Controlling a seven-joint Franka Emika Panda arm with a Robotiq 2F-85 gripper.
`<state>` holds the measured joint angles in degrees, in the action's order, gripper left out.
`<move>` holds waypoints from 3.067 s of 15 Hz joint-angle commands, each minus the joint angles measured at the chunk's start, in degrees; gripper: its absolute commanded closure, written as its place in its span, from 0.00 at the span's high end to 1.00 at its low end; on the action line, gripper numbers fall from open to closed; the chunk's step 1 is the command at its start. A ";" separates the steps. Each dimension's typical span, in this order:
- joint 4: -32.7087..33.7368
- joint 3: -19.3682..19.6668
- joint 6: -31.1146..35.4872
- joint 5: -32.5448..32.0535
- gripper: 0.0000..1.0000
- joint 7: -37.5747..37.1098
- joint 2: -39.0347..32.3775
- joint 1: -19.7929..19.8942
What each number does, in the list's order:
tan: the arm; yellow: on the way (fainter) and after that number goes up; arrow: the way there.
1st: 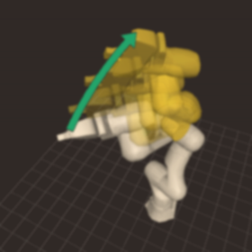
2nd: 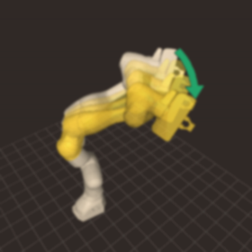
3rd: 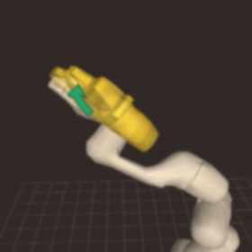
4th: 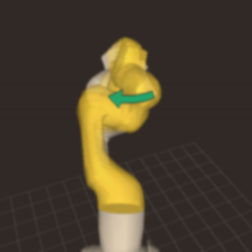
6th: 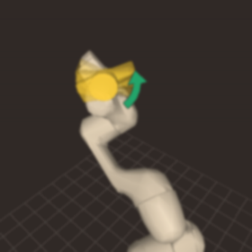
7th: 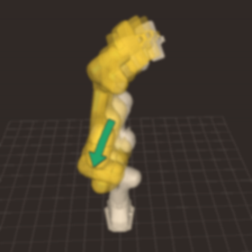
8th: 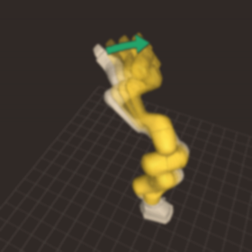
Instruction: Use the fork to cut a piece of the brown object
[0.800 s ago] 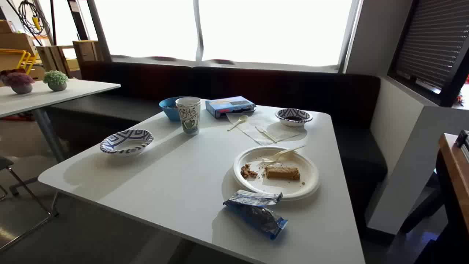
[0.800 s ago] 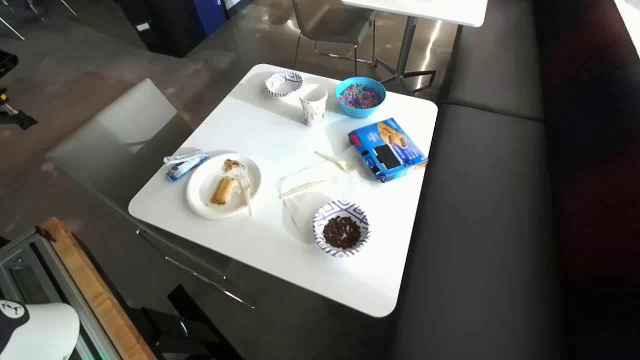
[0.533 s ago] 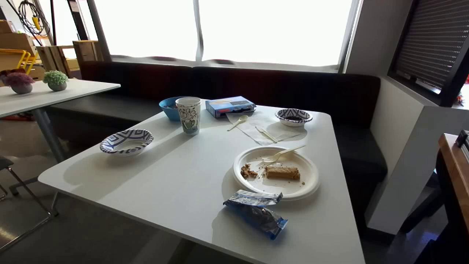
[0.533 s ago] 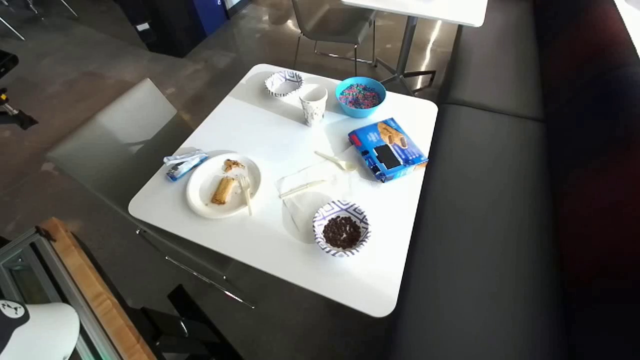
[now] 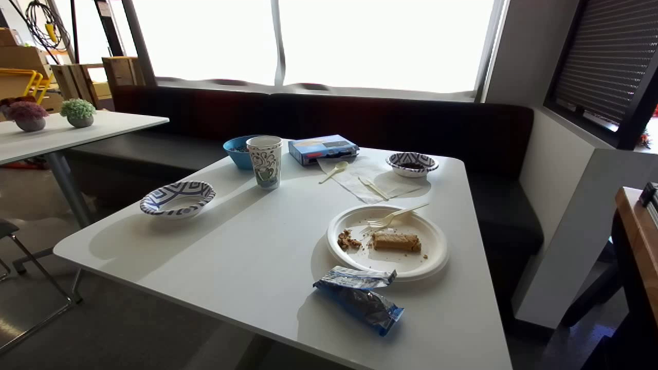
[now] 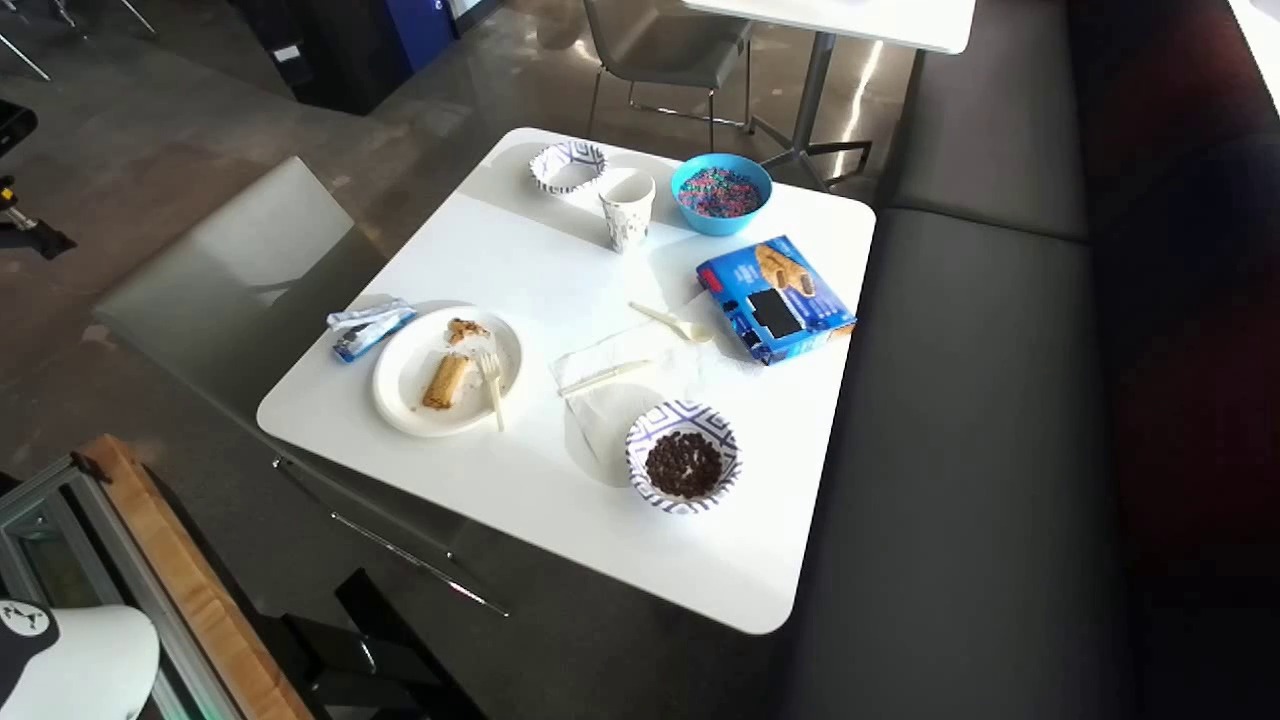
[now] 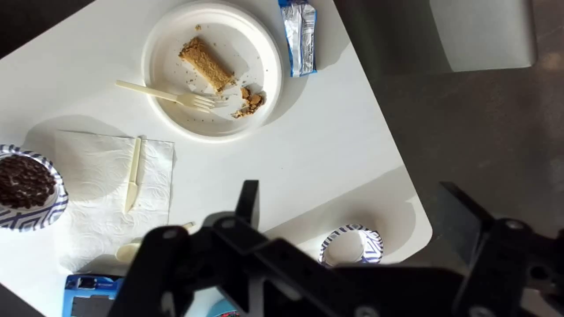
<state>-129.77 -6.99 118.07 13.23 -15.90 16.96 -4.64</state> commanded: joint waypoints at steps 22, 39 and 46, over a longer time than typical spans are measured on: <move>6.79 5.30 1.09 6.53 1.00 90.94 -28.10 4.39; 15.37 3.72 -12.91 8.47 1.00 100.90 -36.42 8.57; 30.35 3.38 -29.84 5.52 1.00 105.46 -54.39 10.96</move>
<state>-108.10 -2.55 94.42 20.06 88.80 -28.05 5.16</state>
